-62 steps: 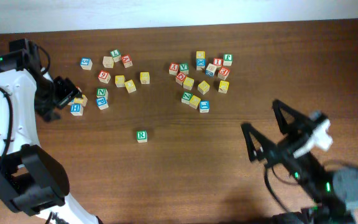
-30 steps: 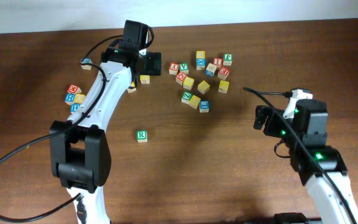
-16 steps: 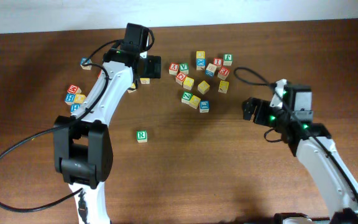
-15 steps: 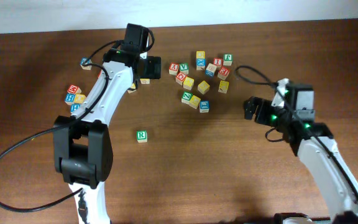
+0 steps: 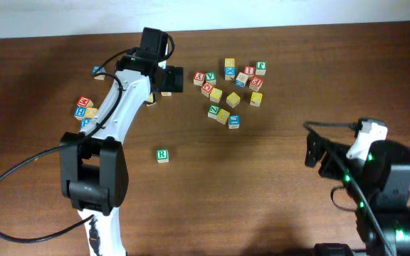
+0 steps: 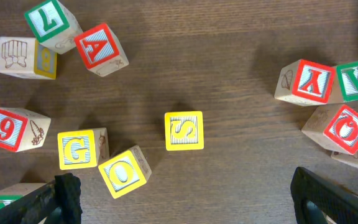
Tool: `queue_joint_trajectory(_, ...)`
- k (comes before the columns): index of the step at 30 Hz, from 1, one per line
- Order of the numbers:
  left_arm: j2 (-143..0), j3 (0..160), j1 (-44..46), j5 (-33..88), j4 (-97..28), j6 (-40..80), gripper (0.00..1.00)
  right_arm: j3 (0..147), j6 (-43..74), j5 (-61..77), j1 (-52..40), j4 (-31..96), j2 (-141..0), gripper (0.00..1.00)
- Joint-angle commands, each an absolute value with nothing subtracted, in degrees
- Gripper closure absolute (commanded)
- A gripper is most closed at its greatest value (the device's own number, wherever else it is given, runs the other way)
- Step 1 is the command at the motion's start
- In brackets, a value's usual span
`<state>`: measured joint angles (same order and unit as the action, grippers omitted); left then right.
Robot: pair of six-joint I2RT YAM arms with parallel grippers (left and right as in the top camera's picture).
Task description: Spell out RSS
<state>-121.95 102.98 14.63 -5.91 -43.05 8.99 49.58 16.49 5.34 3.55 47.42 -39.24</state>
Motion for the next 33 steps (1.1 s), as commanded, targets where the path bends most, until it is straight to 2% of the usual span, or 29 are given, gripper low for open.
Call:
queue_joint_trajectory(1, -122.5, 103.5, 14.3, -5.3, -43.5, 9.0, 0.01, 48.5, 15.3, 4.2, 3.6, 50.8, -34.2, 0.02)
queue_joint_trajectory(8, -122.5, 103.5, 14.3, -4.7, -43.8, 9.8, 0.01, 48.2, 14.8, 4.3, 3.6, 59.9, -30.3, 0.02)
queue_joint_trajectory(16, -122.5, 103.5, 14.3, -4.7, -44.2, 9.8, 0.01, 48.1, 15.2, 4.0, 3.6, 47.6, -28.6, 0.02)
queue_joint_trajectory(29, -122.5, 103.5, 14.3, -4.4, -44.0, 9.8, 0.01, 48.1, 15.2, 4.0, 3.6, 47.7, -28.6, 0.02)
queue_joint_trajectory(33, -122.5, 103.5, 14.3, 0.8, -42.9, 9.8, 0.01, 48.1, 15.2, 4.0, 3.6, 47.7, -28.6, 0.02)
